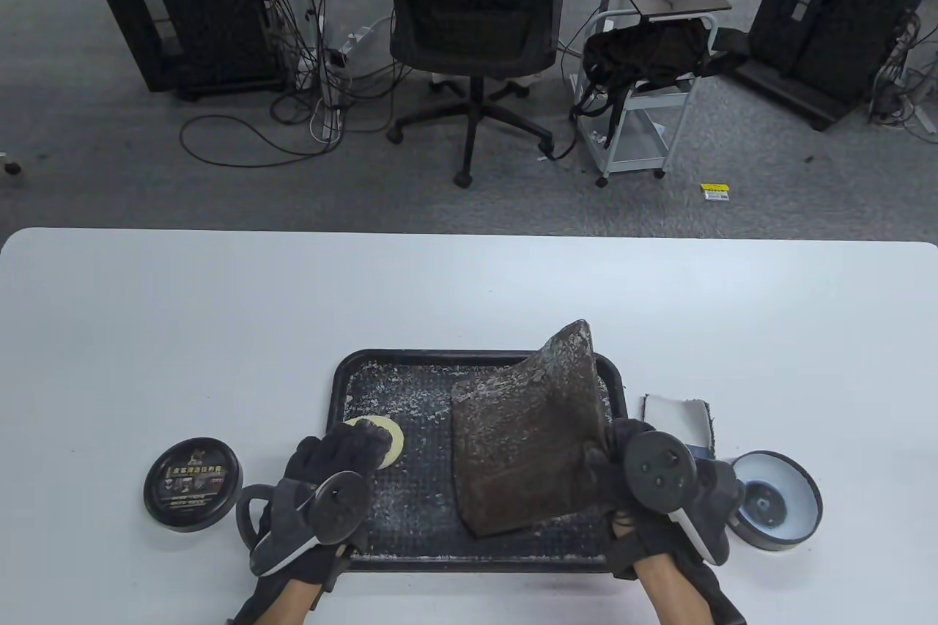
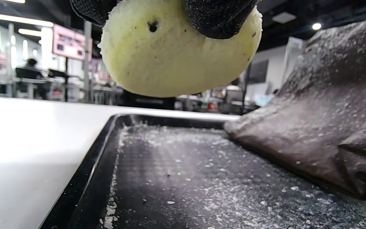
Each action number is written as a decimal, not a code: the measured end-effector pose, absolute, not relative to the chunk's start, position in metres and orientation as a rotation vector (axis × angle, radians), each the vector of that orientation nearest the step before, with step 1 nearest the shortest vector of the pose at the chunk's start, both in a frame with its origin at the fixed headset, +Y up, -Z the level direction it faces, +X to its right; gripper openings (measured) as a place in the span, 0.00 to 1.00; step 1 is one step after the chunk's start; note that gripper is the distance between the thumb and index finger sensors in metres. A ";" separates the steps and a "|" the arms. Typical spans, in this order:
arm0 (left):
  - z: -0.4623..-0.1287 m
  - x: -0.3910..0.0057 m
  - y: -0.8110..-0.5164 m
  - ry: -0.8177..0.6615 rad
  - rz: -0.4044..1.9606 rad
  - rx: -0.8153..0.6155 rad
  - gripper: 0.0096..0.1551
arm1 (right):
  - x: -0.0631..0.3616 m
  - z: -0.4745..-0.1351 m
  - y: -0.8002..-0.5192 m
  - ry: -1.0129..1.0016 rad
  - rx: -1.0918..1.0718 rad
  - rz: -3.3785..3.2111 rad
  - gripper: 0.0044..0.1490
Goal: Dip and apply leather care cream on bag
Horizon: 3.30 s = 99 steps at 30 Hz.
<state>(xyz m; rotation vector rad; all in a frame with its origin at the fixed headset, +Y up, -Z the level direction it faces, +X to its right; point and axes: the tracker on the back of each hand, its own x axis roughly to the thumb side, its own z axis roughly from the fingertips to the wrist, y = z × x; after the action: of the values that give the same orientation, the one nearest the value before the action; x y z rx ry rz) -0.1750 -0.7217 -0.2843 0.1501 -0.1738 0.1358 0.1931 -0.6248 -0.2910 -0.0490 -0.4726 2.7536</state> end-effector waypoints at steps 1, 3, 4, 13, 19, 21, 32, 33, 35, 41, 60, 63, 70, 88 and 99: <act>-0.284 -0.175 -0.722 -0.173 0.138 0.153 0.28 | 0.195 -0.289 -0.618 -0.499 -0.054 2.764 0.23; -0.284 -0.176 -0.722 -0.172 0.142 0.158 0.28 | 0.198 -0.286 -0.607 -0.534 -0.063 2.786 0.23; -0.284 -0.176 -0.722 -0.171 0.143 0.159 0.28 | 0.200 -0.284 -0.600 -0.557 -0.073 2.804 0.23; -0.283 -0.179 -0.721 -0.164 0.155 0.165 0.27 | 0.209 -0.282 -0.569 -0.659 -0.138 2.927 0.23; -0.283 -0.181 -0.720 -0.161 0.163 0.167 0.28 | 0.202 -0.283 -0.563 -0.651 -0.098 2.900 0.23; -0.283 -0.181 -0.720 -0.159 0.166 0.167 0.28 | 0.194 -0.283 -0.561 -0.657 -0.072 2.893 0.24; -0.280 -0.188 -0.716 -0.112 0.195 0.214 0.28 | 0.118 -0.287 -0.570 -0.650 0.116 2.854 0.26; -0.280 -0.189 -0.716 -0.104 0.206 0.221 0.28 | 0.110 -0.289 -0.573 -0.633 0.132 2.842 0.26; -0.279 -0.193 -0.715 -0.080 0.240 0.238 0.28 | 0.091 -0.293 -0.584 -0.582 0.181 2.809 0.26; -0.275 -0.212 -0.714 0.008 0.358 0.284 0.28 | 0.033 -0.307 -0.628 -0.439 0.303 2.791 0.27; -0.279 -0.230 -0.718 0.060 0.459 0.285 0.27 | -0.052 -0.326 -0.742 0.254 0.583 2.937 0.30; -0.278 -0.228 -0.718 0.047 0.451 0.288 0.28 | -0.056 -0.322 -0.748 0.289 0.603 2.936 0.31; -0.276 -0.219 -0.714 0.003 0.428 0.302 0.27 | -0.046 -0.319 -0.739 0.298 0.649 2.898 0.30; -0.284 -0.160 -0.705 -0.156 0.214 0.309 0.28 | 0.230 -0.328 -0.652 -0.329 -0.033 3.006 0.34; -0.284 -0.151 -0.711 -0.175 0.173 0.292 0.28 | 0.400 -0.320 -0.722 0.235 -1.071 2.995 0.44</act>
<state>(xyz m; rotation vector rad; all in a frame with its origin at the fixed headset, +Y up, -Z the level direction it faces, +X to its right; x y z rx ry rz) -0.1511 -0.7106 -0.2841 0.2919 -0.1752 0.1734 0.3996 -0.7219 -0.3204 -1.0708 0.2350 2.9953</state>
